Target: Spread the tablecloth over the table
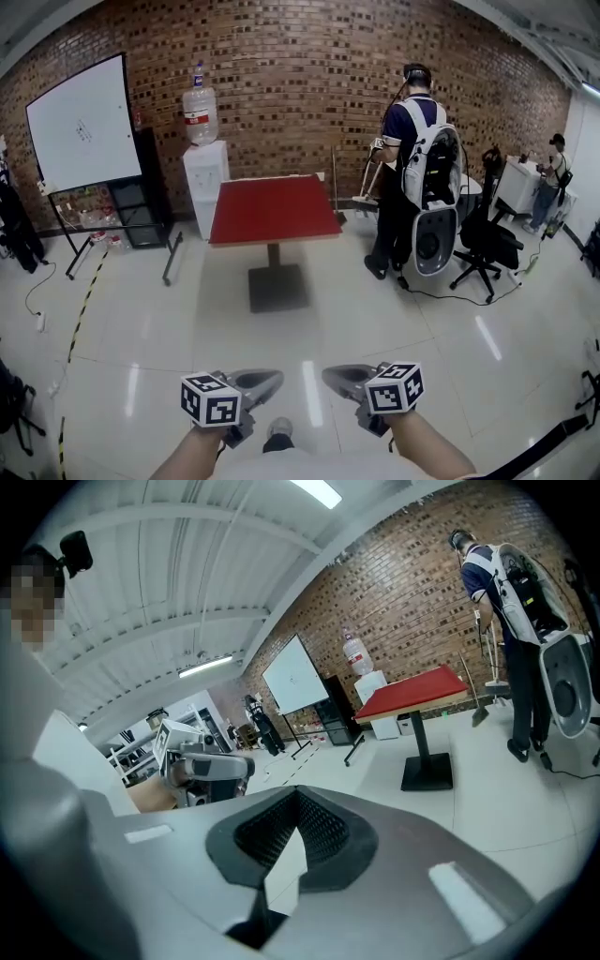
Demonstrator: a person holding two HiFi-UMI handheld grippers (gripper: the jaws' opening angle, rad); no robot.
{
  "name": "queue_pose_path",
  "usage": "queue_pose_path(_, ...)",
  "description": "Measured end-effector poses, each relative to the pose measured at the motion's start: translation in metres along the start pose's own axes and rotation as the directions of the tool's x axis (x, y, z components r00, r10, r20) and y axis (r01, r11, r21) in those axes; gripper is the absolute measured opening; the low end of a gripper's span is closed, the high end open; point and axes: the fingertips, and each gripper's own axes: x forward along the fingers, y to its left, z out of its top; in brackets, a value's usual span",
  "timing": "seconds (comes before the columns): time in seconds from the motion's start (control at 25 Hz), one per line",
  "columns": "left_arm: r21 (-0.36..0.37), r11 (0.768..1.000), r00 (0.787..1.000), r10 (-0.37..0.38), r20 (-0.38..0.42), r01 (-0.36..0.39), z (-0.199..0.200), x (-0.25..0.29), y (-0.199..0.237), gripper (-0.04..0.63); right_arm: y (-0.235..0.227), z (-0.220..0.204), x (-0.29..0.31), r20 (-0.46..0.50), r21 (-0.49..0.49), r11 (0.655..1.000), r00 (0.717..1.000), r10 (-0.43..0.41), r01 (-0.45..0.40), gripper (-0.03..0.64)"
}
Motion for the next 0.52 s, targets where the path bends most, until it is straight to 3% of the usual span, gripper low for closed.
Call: queue_pose_path(0.52,-0.003,0.999,0.999,-0.037,0.003,0.037,0.011,0.004,-0.015,0.002,0.001,0.007,-0.006,-0.016,-0.007,1.000,1.000,0.001,-0.001,0.000)
